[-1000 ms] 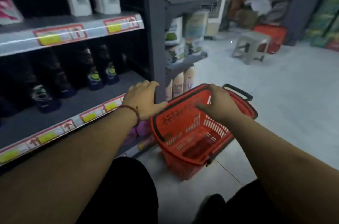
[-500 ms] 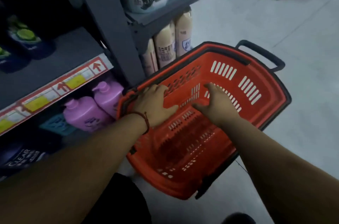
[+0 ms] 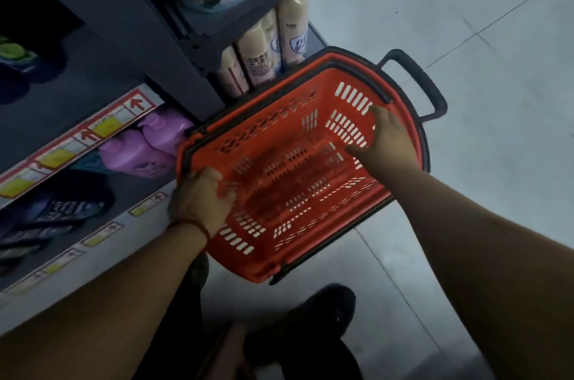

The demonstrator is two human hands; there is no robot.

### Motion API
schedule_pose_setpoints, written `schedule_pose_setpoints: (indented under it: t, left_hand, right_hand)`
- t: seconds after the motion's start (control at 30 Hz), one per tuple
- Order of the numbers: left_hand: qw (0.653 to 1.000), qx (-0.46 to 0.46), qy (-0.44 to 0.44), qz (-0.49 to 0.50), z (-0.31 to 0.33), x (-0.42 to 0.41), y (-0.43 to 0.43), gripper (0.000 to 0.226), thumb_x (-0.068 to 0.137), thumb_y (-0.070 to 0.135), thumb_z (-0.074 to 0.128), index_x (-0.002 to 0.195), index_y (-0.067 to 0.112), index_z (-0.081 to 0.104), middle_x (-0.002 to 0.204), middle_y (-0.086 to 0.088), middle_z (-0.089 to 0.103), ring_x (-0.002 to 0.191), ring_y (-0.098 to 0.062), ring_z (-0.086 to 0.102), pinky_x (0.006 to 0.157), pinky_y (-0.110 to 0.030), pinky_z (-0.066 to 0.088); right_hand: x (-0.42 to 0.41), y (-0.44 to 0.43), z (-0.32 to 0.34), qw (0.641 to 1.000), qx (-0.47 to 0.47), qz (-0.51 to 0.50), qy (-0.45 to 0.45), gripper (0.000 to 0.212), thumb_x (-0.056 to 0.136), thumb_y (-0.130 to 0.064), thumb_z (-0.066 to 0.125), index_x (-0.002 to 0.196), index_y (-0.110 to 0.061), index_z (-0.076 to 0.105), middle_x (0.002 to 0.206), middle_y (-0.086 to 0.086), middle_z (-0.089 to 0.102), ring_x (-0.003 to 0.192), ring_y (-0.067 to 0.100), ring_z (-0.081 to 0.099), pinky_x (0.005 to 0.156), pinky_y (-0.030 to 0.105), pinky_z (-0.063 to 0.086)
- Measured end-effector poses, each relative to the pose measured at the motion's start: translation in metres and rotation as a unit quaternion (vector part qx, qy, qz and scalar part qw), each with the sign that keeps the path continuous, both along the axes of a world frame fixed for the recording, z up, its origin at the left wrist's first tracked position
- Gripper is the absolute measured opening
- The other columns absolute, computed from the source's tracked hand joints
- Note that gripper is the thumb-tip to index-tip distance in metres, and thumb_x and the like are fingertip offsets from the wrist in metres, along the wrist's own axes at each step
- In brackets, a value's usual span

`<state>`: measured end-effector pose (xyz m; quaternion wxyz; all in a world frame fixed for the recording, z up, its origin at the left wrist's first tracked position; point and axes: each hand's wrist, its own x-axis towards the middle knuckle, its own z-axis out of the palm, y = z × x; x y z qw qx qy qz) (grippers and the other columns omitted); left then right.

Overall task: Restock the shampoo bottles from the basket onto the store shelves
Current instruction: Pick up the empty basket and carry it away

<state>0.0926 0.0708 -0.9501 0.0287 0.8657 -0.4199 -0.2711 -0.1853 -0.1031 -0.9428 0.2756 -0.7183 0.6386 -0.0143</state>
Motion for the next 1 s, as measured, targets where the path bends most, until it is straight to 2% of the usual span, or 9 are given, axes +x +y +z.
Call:
schedule_pose_setpoints:
  t: [0.07, 0.13, 0.2, 0.27, 0.33, 0.5, 0.73, 0.83, 1.0]
  left_hand:
    - [0.993, 0.048, -0.07, 0.079, -0.004, 0.006, 0.017, 0.058, 0.07, 0.067, 0.06, 0.104, 0.02, 0.064, 0.107, -0.014, 0.067, 0.101, -0.041, 0.062, 0.083, -0.045, 0.053]
    - [0.965, 0.113, -0.087, 0.22, -0.015, 0.01, 0.032, 0.092, 0.068, 0.083, 0.055, 0.126, 0.012, 0.057, 0.12, -0.024, 0.06, 0.11, -0.046, 0.057, 0.086, -0.051, 0.052]
    - [0.92, 0.143, 0.019, 0.365, -0.029, 0.008, 0.042, 0.113, 0.068, 0.07, 0.072, 0.148, 0.002, 0.032, 0.139, -0.028, 0.047, 0.122, -0.047, 0.05, 0.097, -0.056, 0.047]
    - [0.884, 0.126, 0.137, 0.429, -0.045, 0.007, 0.047, 0.1, 0.06, 0.063, 0.084, 0.137, 0.009, 0.05, 0.129, -0.021, 0.06, 0.108, -0.041, 0.061, 0.09, -0.056, 0.054]
    - [0.888, 0.112, 0.158, 0.418, -0.056, 0.0, 0.047, 0.072, 0.068, 0.054, 0.082, 0.124, 0.014, 0.059, 0.117, -0.016, 0.067, 0.098, -0.037, 0.065, 0.088, -0.054, 0.055]
    - [0.902, 0.085, 0.104, 0.411, -0.057, -0.007, 0.028, 0.073, 0.075, 0.04, 0.075, 0.138, 0.015, 0.05, 0.13, -0.017, 0.061, 0.11, -0.04, 0.061, 0.095, -0.052, 0.052]
    - [0.958, 0.052, 0.127, 0.254, -0.012, -0.011, -0.054, 0.024, 0.072, 0.021, 0.065, 0.095, 0.021, 0.07, 0.096, -0.006, 0.073, 0.09, -0.031, 0.069, 0.084, -0.051, 0.058]
    - [0.96, 0.038, 0.183, 0.207, 0.022, -0.034, -0.12, 0.043, 0.053, 0.026, 0.067, 0.095, 0.025, 0.07, 0.089, -0.005, 0.074, 0.084, -0.03, 0.072, 0.078, -0.051, 0.06]
    - [0.957, -0.021, 0.28, 0.078, 0.169, -0.156, -0.231, 0.03, 0.074, 0.009, 0.068, 0.102, 0.021, 0.067, 0.082, -0.01, 0.067, 0.062, -0.005, 0.069, 0.051, -0.019, 0.052]
  right_hand:
    - [-0.01, -0.013, 0.0, 0.998, -0.021, 0.049, 0.035, 0.093, 0.077, -0.044, 0.082, 0.151, -0.015, 0.035, 0.154, 0.01, 0.04, 0.141, 0.031, 0.038, 0.115, 0.048, 0.036]
    - [-0.02, -0.027, -0.005, 0.995, -0.048, 0.067, 0.05, 0.094, 0.075, -0.048, 0.081, 0.15, -0.016, 0.035, 0.156, 0.011, 0.036, 0.143, 0.032, 0.034, 0.116, 0.051, 0.034]
    - [-0.028, -0.041, -0.016, 0.997, -0.055, 0.041, 0.042, 0.097, 0.073, -0.047, 0.082, 0.15, -0.017, 0.031, 0.156, 0.013, 0.032, 0.144, 0.033, 0.032, 0.115, 0.054, 0.036]
    - [-0.03, -0.055, -0.028, 0.998, -0.035, 0.007, 0.05, 0.103, 0.073, -0.046, 0.083, 0.152, -0.017, 0.024, 0.155, 0.016, 0.031, 0.143, 0.035, 0.033, 0.112, 0.056, 0.039]
    - [-0.031, -0.065, -0.04, 0.996, -0.027, -0.003, 0.086, 0.108, 0.076, -0.045, 0.081, 0.155, -0.018, 0.014, 0.146, 0.02, 0.039, 0.134, 0.039, 0.043, 0.108, 0.055, 0.042]
    - [-0.043, -0.069, -0.048, 0.986, -0.011, -0.001, 0.165, 0.099, 0.089, -0.023, 0.069, 0.158, -0.024, -0.002, 0.125, 0.028, 0.05, 0.112, 0.046, 0.055, 0.099, 0.058, 0.043]
    - [-0.136, -0.022, 0.0, 0.974, 0.041, -0.178, 0.137, 0.076, 0.089, -0.011, 0.058, 0.152, -0.014, 0.015, 0.122, 0.028, 0.051, 0.108, 0.05, 0.055, 0.099, 0.057, 0.04]
    - [-0.188, -0.009, 0.057, 0.953, 0.04, -0.272, 0.128, 0.062, 0.086, -0.012, 0.058, 0.14, -0.013, 0.026, 0.116, 0.027, 0.055, 0.103, 0.049, 0.057, 0.096, 0.055, 0.041]
    - [-0.284, 0.012, 0.182, 0.899, 0.022, -0.419, 0.125, 0.056, 0.085, -0.015, 0.06, 0.133, -0.014, 0.031, 0.112, 0.025, 0.057, 0.098, 0.047, 0.059, 0.093, 0.056, 0.047]
